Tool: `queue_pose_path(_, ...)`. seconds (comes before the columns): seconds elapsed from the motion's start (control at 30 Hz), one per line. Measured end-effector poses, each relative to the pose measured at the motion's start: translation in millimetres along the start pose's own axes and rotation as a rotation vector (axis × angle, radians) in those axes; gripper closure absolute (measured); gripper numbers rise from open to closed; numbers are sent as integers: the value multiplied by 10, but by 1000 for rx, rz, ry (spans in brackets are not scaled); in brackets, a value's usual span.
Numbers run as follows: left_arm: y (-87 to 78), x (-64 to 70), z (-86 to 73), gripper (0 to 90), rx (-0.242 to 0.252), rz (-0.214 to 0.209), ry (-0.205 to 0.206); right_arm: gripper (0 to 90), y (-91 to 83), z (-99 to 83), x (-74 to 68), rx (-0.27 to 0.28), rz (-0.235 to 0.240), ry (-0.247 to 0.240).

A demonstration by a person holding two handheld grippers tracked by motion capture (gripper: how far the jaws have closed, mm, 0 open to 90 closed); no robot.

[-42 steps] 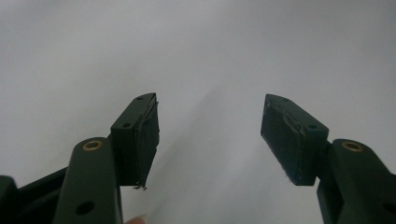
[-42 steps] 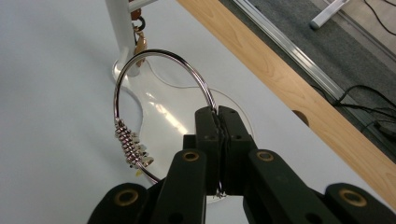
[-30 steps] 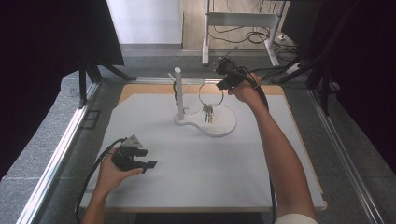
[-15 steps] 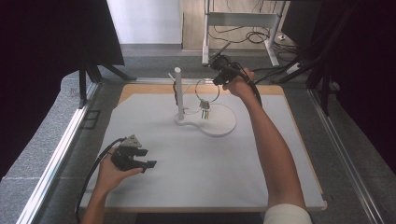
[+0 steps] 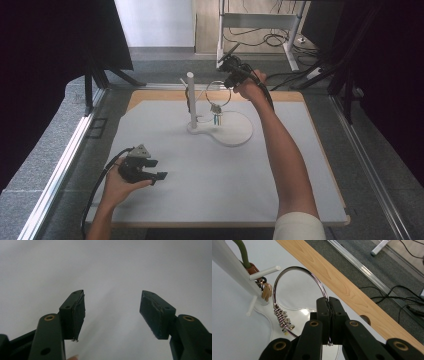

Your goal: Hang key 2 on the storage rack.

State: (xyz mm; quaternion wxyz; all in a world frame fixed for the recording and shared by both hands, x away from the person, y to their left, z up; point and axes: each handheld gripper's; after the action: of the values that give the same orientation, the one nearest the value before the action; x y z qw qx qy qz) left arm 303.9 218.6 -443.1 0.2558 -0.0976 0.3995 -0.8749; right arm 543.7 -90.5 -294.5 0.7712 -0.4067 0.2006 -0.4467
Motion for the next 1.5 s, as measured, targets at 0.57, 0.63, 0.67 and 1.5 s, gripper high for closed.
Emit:
queue_pose_path(0.57,-16,-10,-12,377,5,1,-1,881,122,91,-32,1,-24,-1)
queue_pose_path(0.63,-16,-10,-13,377,5,0,-1,881,139,94,-37,0,-23,-1)
queue_pose_path(0.67,-14,-11,-13,377,4,0,0,881,146,95,-36,-1,-20,0)
queue_pose_path(1.5,35,2,-4,377,-8,-10,5,881,149,115,-232,14,-7,-5)
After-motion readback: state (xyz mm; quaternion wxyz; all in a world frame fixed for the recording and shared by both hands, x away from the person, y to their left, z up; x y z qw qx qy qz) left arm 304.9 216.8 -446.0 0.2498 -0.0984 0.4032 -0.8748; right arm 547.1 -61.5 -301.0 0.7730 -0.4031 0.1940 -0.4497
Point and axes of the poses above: each handheld gripper's, and its own axes: y roughly forward along the jaws, z roughly out of its top, x roughly to its right, and after that the axes turned 14 degrees about y, right-handed
